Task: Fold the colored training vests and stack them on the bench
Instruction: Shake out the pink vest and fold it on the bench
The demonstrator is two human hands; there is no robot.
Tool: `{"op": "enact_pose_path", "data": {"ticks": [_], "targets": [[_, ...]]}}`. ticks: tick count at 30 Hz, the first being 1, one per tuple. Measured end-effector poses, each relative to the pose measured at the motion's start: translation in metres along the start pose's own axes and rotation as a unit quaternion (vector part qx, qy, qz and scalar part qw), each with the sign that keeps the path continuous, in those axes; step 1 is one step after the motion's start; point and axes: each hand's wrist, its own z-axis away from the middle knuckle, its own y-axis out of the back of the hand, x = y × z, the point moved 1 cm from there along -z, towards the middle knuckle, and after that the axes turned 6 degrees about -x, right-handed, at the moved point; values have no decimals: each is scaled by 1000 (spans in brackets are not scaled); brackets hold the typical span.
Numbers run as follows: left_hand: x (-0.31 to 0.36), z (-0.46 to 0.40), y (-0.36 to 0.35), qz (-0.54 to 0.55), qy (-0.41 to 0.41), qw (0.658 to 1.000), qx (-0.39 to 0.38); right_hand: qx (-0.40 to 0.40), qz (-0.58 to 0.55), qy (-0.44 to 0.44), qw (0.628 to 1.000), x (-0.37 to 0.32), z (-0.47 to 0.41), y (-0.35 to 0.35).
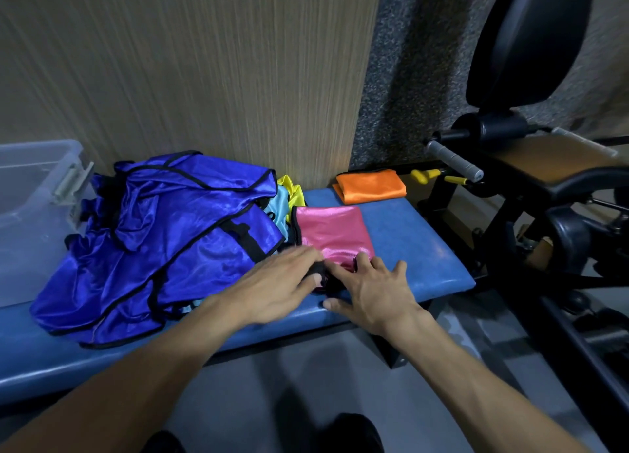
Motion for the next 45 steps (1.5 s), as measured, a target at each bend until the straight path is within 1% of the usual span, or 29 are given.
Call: {"op": "enact_pose_path", "data": {"ticks": [1, 2, 6, 8, 9, 11, 15, 17, 20, 23, 25, 26, 27, 29, 31, 32, 34, 35, 36, 37, 40, 43, 45], "targets": [[-1, -2, 2, 27, 31, 999, -19, -5, 1, 0, 1000, 0, 1, 0], [-3, -4, 1, 50, 55, 997, -11, -6, 5, 4, 1000, -1, 3, 0], [-18, -21, -6, 107, 123, 983, 85, 16, 40, 17, 999, -1, 8, 1], [-24, -30, -11, 136, 152, 973, 109, 32, 50, 19, 998, 1, 6, -2], [-25, -33, -14, 152, 161, 968, 115, 55, 54, 23, 997, 3, 4, -4], [-24, -36, -19, 161, 160, 967, 116, 92, 54, 24, 994, 7, 0, -7], [-22, -37, -23, 114, 143, 972, 145, 63, 29, 57, 996, 21, -3, -5], [-27, -35, -23, 77, 133, 975, 161, 66, 25, 71, 995, 29, -5, -2], [-36, -35, -25, 26, 123, 984, 129, 57, -22, 100, 993, 41, -9, -4], [-48, -30, -22, 79, 84, 991, 72, 70, -53, 109, 990, 54, -16, -7], [-57, -23, -16, 113, 52, 992, 2, 86, -49, 109, 989, 56, -20, -11], [-61, -19, -15, 111, 41, 993, -27, 95, -48, 109, 988, 56, -22, -12], [-64, -17, -16, 100, 31, 994, -38, 103, -53, 108, 987, 55, -24, -12], [-67, -17, -23, 76, 15, 997, -11, 106, -110, 107, 982, 56, -25, -12], [-64, -18, -28, 69, 12, 997, 27, 89, -225, 114, 964, 62, -21, -12], [-63, -19, -30, 80, 14, 996, 39, 72, -293, 119, 946, 68, -19, -11], [-60, -19, -32, 128, 17, 991, 43, 34, -433, 119, 893, 77, -12, -9], [-57, -18, -34, 150, 19, 988, 40, 19, -482, 112, 869, 81, -9, -8], [-52, -17, -36, 163, 21, 986, 38, 10, -506, 102, 856, 83, -6, -6], [-47, -17, -37, 165, 26, 985, 42, 6, -515, 92, 853, 85, -4, -5], [-32, -21, -37, 144, 61, 985, 76, 6, -516, 46, 855, 82, -2, -1], [-24, -28, -34, 179, 120, 972, 94, 38, -525, -15, 850, 74, -9, 3], [-21, -32, -32, 188, 144, 966, 100, 68, -509, -41, 857, 69, -18, 3]]}}
